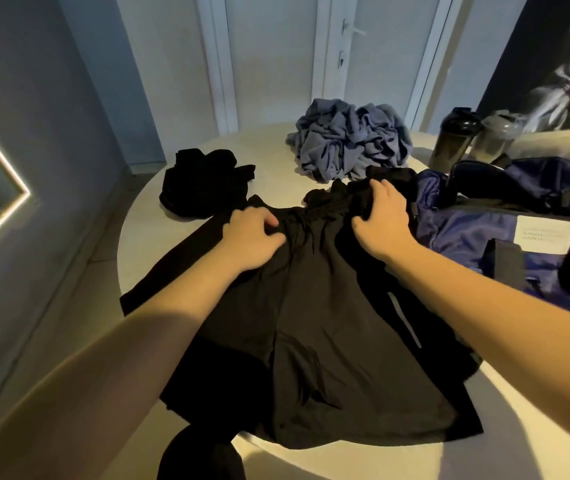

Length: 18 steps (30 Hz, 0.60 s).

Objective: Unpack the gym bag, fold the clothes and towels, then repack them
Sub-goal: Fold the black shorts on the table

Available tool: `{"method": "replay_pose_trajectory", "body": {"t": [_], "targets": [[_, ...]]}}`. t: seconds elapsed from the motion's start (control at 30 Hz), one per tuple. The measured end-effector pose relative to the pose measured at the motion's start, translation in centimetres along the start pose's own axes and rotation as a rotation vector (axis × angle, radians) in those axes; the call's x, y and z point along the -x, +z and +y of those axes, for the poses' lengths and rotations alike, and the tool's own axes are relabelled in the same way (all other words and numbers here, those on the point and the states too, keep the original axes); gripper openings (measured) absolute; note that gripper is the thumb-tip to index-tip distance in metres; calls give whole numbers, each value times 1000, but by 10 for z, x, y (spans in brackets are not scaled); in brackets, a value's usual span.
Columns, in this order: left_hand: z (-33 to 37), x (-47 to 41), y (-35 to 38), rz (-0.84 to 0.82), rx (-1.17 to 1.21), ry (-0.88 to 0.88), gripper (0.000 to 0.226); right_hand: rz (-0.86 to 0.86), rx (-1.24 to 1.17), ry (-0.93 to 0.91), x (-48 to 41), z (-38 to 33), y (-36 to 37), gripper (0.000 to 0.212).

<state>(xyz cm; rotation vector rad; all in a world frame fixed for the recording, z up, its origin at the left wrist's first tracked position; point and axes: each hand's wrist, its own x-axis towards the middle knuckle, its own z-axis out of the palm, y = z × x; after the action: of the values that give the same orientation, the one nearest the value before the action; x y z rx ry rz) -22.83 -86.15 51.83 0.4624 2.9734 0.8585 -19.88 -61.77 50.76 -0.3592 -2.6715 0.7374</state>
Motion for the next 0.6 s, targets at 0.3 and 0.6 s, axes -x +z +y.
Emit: {"method": "replay_pose_trajectory", "body": {"t": [0.3, 0.6], "targets": [[44, 153, 34, -102, -110, 85, 46, -148, -35, 78, 136, 42, -22, 60], [67, 198, 78, -214, -102, 131, 67, -102, 190, 284, 187, 67, -48, 33]]}}
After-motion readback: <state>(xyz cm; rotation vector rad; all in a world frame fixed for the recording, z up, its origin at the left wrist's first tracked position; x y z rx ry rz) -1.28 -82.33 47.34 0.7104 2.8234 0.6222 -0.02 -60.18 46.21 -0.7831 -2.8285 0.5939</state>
